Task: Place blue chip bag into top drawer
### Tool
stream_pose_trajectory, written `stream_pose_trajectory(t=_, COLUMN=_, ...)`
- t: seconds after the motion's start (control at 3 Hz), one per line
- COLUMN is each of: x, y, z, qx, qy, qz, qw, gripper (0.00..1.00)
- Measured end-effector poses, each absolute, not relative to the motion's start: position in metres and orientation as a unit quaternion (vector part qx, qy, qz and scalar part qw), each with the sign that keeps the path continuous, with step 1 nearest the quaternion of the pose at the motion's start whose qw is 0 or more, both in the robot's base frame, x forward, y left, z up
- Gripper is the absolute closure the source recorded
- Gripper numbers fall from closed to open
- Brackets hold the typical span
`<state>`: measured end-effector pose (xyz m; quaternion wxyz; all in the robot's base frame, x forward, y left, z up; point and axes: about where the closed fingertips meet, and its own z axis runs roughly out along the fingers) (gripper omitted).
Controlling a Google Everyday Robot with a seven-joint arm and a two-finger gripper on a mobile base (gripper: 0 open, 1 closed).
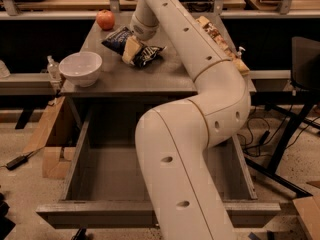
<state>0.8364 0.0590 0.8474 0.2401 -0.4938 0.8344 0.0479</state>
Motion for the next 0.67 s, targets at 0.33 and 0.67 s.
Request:
stream_pose_trajectory(t=0.33, x=0.836, y=0.06, z=0.846, qx=-0.494, qy=0.834, qz=0.048, qw=0.239, gripper=1.0)
stream_pose_trajectory(t=0.67, x=0.824, y=0.058, z=0.854, qx=-0.492, qy=0.839, qz=0.053, qw=0.226, gripper=1.0)
